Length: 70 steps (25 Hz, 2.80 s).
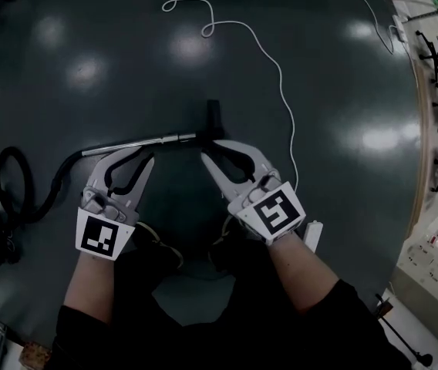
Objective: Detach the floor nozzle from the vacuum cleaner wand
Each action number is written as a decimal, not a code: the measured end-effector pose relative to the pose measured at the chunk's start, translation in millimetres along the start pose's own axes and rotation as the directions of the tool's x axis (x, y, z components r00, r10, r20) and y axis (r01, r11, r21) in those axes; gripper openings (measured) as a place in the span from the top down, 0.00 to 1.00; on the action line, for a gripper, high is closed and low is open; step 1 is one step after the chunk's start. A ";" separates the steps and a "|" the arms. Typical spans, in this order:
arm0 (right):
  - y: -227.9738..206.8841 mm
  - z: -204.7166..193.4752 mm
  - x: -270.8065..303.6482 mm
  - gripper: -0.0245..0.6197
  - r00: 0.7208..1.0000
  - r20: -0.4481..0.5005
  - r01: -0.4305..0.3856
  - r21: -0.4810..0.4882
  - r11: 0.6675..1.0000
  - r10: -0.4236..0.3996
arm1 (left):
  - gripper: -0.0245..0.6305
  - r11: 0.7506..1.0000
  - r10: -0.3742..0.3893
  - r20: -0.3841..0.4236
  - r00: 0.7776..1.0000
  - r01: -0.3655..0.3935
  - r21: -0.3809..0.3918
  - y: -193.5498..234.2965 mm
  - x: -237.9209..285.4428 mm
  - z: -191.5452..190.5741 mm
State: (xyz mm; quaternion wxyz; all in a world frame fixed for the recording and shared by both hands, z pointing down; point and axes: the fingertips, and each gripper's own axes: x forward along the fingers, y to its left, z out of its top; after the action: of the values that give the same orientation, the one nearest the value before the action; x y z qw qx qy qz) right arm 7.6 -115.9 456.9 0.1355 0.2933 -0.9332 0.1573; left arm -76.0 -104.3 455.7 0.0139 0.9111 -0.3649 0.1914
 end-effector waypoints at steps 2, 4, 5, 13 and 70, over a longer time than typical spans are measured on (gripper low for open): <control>-7.6 -21.4 11.0 0.87 1.000 -0.024 -0.010 -0.031 0.999 0.009 | 0.86 0.999 -0.037 -0.010 0.999 0.037 0.018 -4.3 16.4 -25.7; -11.0 -38.5 19.5 0.86 0.999 -0.047 -0.030 -0.067 0.997 0.027 | 0.85 0.997 -0.076 -0.018 0.997 0.076 0.028 -9.8 29.5 -48.4; -12.2 -44.8 22.9 0.86 0.998 -0.056 -0.042 -0.087 0.995 0.037 | 0.85 0.994 -0.099 -0.021 0.995 0.100 0.035 -13.0 35.5 -58.4; -23.3 -99.4 54.0 0.79 0.972 -0.204 -0.162 -0.219 0.962 0.117 | 0.81 0.954 -0.270 -0.173 0.947 0.287 0.086 -32.1 80.5 -167.6; -58.2 -361.1 123.5 0.70 0.465 -0.884 -0.615 -0.365 0.699 -0.052 | 0.66 0.793 -0.105 -0.867 0.487 0.567 0.222 -50.0 114.8 -395.2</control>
State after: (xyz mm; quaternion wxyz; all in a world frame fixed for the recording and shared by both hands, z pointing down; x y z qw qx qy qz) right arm 2.2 -88.8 842.0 0.6313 -0.0606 -0.7726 -0.0311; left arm -100.5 -78.2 868.8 -0.0073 0.7411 -0.0615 0.6686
